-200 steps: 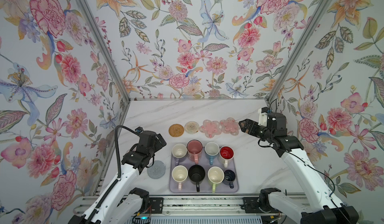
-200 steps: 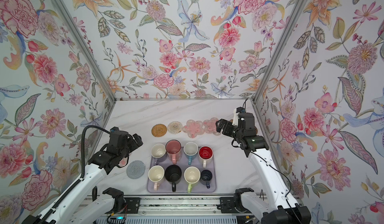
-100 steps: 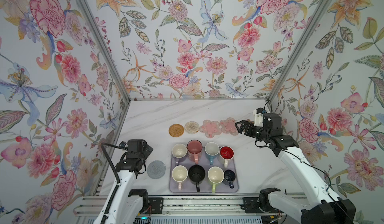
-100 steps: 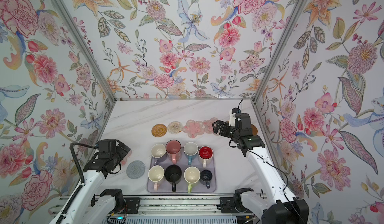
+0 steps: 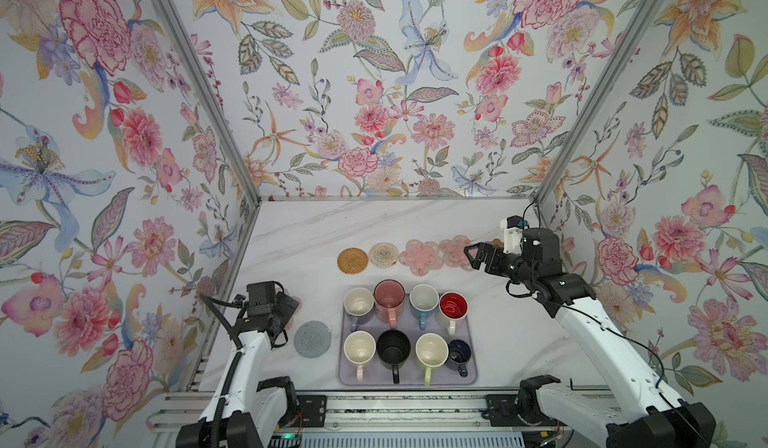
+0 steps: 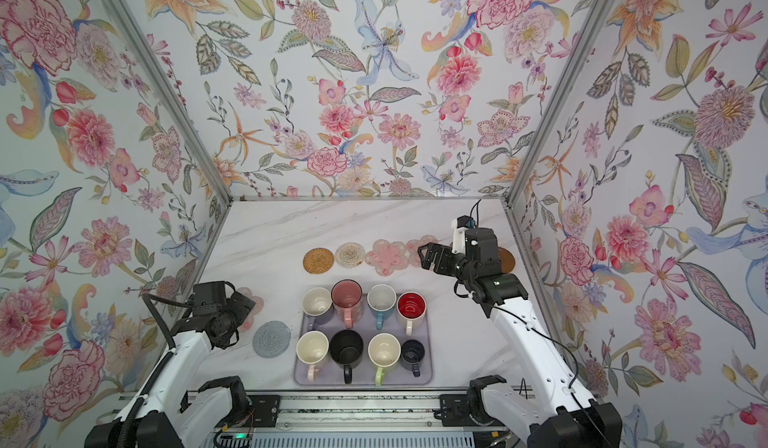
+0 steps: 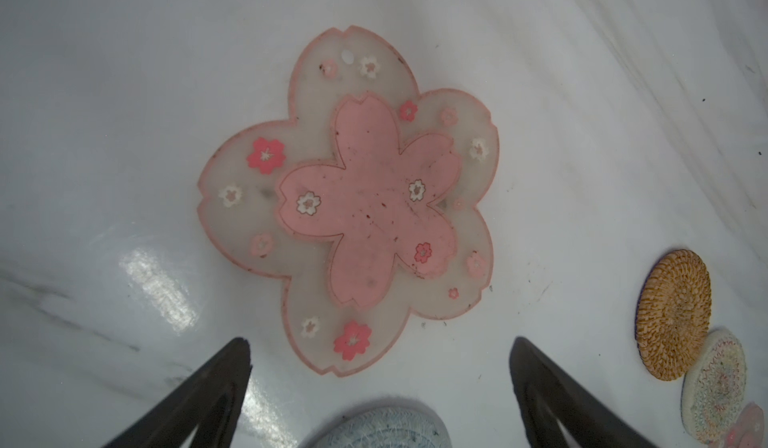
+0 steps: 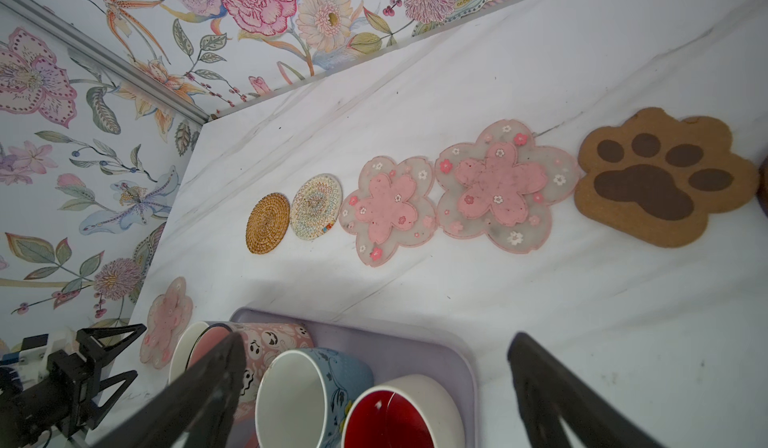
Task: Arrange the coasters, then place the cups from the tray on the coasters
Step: 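Lift the left gripper and draw it back over the pink flower coaster near the tray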
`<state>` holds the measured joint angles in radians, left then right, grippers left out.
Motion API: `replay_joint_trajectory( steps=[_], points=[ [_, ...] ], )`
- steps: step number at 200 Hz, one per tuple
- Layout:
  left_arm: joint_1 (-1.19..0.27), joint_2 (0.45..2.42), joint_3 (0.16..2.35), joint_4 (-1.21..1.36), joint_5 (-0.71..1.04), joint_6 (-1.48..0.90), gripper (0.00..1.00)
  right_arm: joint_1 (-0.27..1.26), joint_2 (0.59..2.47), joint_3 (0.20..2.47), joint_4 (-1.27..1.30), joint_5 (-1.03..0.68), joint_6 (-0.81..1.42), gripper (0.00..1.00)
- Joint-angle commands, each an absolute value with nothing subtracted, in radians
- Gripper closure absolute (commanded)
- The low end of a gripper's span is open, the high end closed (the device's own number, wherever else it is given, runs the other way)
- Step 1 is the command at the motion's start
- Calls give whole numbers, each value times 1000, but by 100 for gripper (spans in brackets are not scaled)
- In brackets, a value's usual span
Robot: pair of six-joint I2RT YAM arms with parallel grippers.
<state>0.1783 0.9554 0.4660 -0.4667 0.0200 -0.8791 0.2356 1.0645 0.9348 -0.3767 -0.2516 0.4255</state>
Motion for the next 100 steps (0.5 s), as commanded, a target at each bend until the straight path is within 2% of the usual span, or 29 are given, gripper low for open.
replay_joint_trajectory(
  steps=[1, 100],
  points=[
    [204, 982, 444, -421, 27, -854, 1, 242, 1049, 924, -365, -255, 409, 1],
    [221, 1043, 407, -289, 51, -844, 1, 243, 1035, 925, -373, -236, 398, 1]
  ],
)
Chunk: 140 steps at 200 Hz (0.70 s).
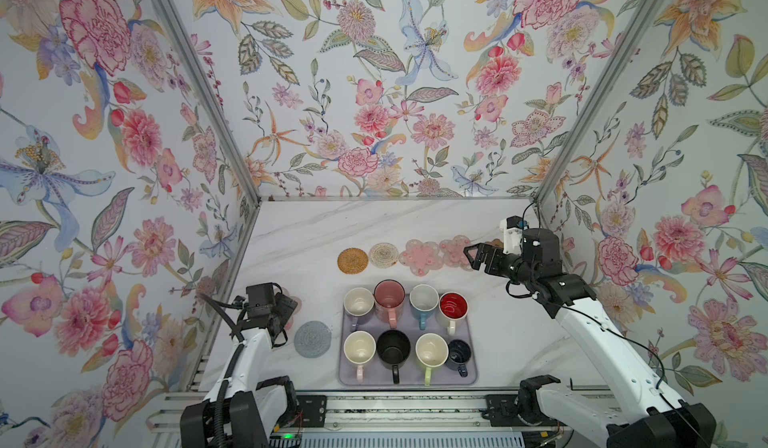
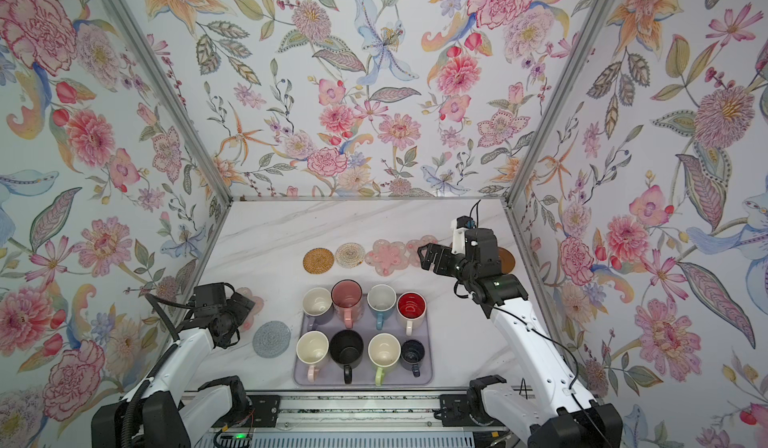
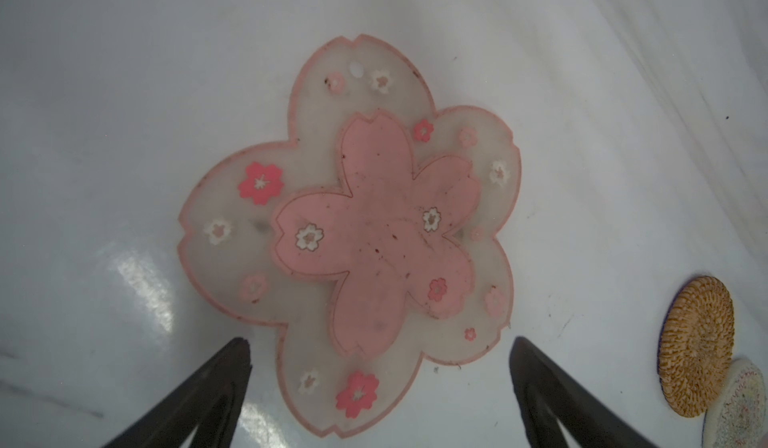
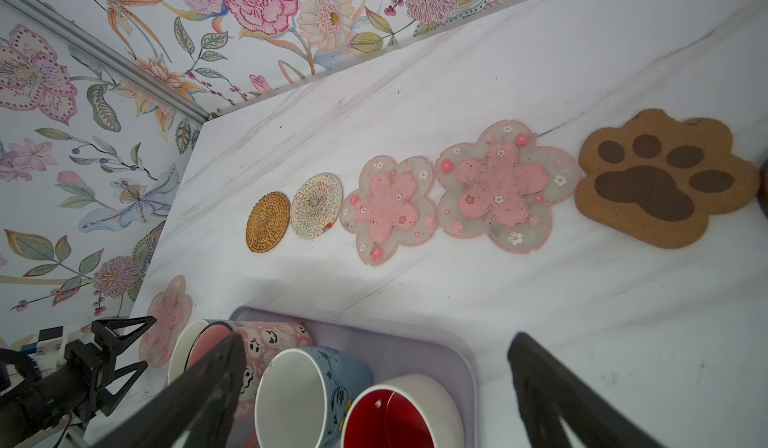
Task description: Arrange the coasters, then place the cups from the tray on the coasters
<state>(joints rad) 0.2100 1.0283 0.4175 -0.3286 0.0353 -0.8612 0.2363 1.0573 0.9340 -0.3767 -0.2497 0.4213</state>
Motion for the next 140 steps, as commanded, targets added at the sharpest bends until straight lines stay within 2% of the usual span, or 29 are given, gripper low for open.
replay_joint_trajectory(
  steps=[1, 140],
  points=[
    [220, 1043, 407, -288, 52, -844, 1, 243, 1035, 926, -373, -235, 399, 1],
    [220, 1167, 411, -130, 152, -821, 1, 242, 1029, 928, -380, -230, 405, 1]
  ],
)
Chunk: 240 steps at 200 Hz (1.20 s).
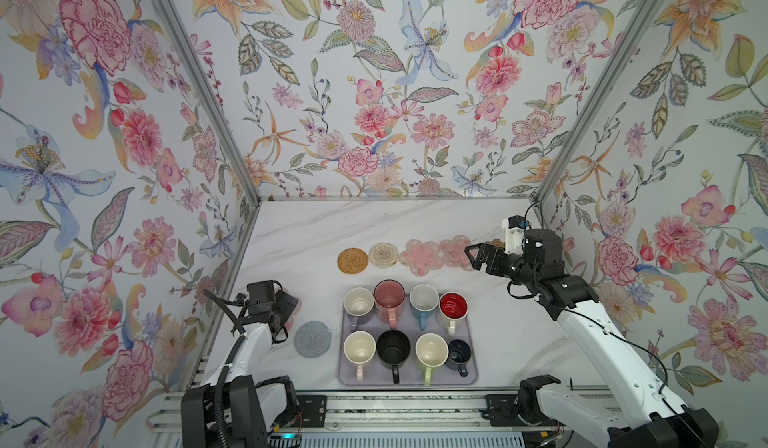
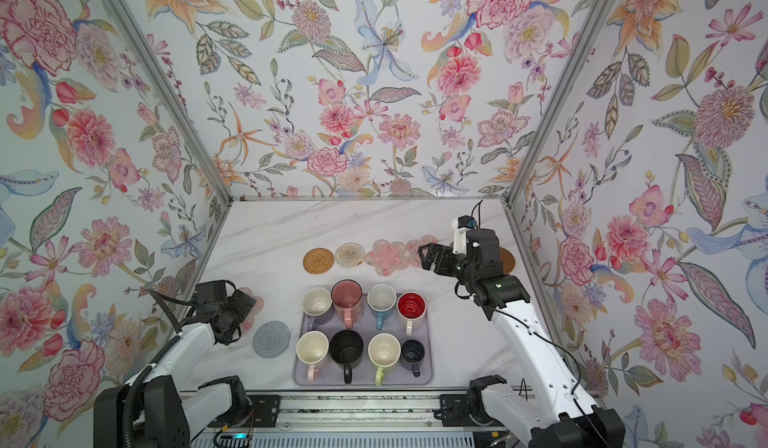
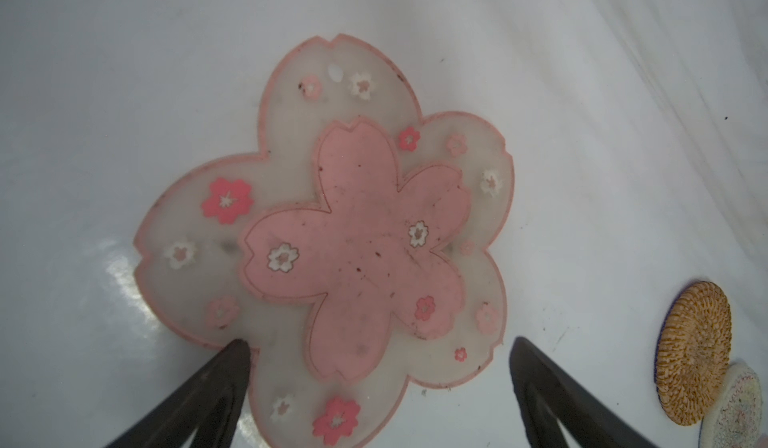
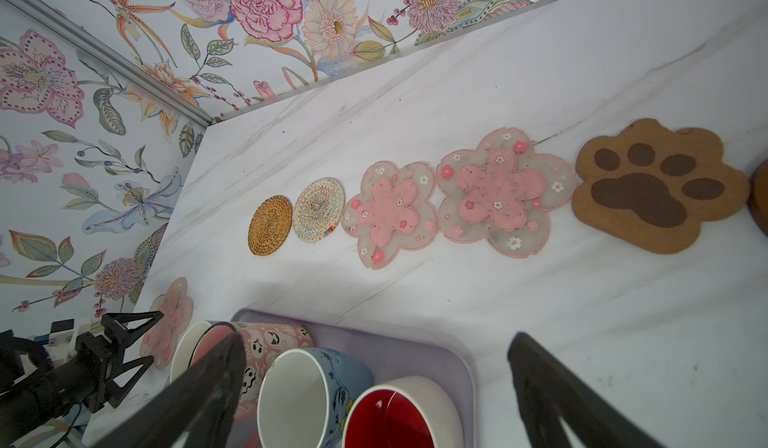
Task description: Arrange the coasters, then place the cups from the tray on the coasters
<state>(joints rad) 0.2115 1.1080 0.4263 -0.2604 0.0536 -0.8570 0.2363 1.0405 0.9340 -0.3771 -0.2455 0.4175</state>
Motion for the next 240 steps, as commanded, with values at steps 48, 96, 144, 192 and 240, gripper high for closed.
replay_joint_trajectory(
  steps=[48, 96, 144, 192, 240],
  points=[
    [201, 1142, 438, -127, 175, -802, 1, 243, 1034, 931, -380, -230, 409, 1],
    [188, 1058, 458, -190, 151, -783, 1, 243, 1038, 925, -372, -234, 411, 1],
    [189, 978, 458, -290, 85, -779, 1, 241, 1032, 906, -362, -230, 411, 1],
    [190, 1001, 439, -327, 68, -793, 1, 237, 1032, 903, -363, -232, 399, 1],
    [189, 1077, 446, -304, 78, -799, 1, 236, 1033, 900, -362, -237, 399, 1]
  ],
)
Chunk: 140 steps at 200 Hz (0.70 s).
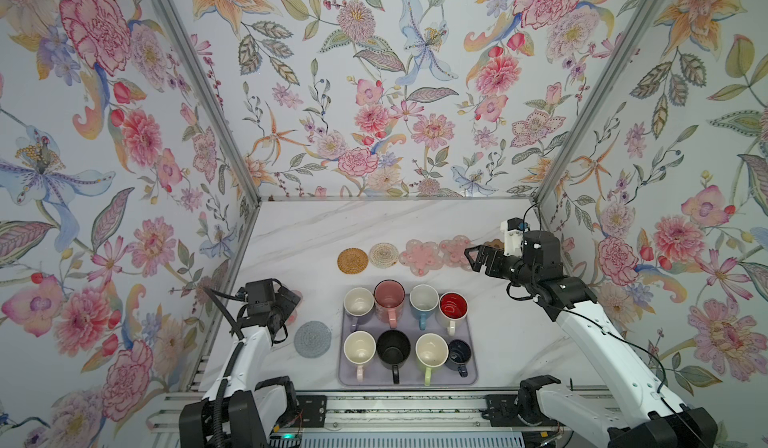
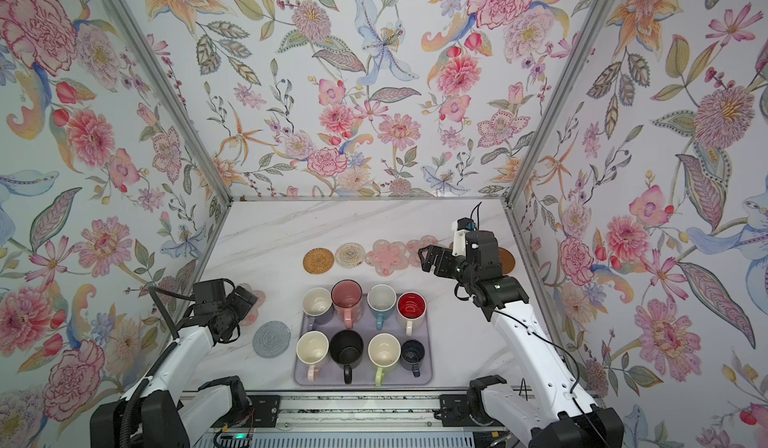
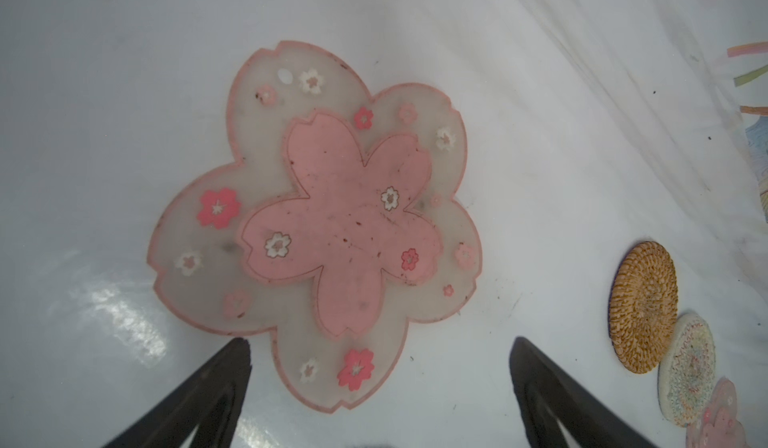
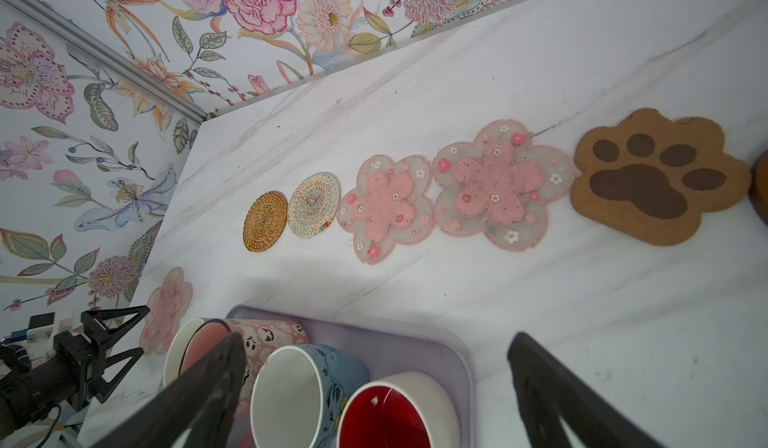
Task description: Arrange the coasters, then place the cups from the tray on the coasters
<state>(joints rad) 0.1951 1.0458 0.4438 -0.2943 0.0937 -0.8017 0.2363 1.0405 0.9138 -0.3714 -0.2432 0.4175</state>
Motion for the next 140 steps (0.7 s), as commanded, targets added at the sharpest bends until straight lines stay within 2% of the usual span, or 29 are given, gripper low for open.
replay_joint_trajectory(
  steps=[1, 140],
  points=[
    [190, 1078, 446, -304, 80, -798, 1, 235, 1033, 900, -362, -237, 399, 1],
    [160, 1218, 478, -168, 128, -809, 1, 229, 1024, 902, -364, -235, 413, 1]
  ],
)
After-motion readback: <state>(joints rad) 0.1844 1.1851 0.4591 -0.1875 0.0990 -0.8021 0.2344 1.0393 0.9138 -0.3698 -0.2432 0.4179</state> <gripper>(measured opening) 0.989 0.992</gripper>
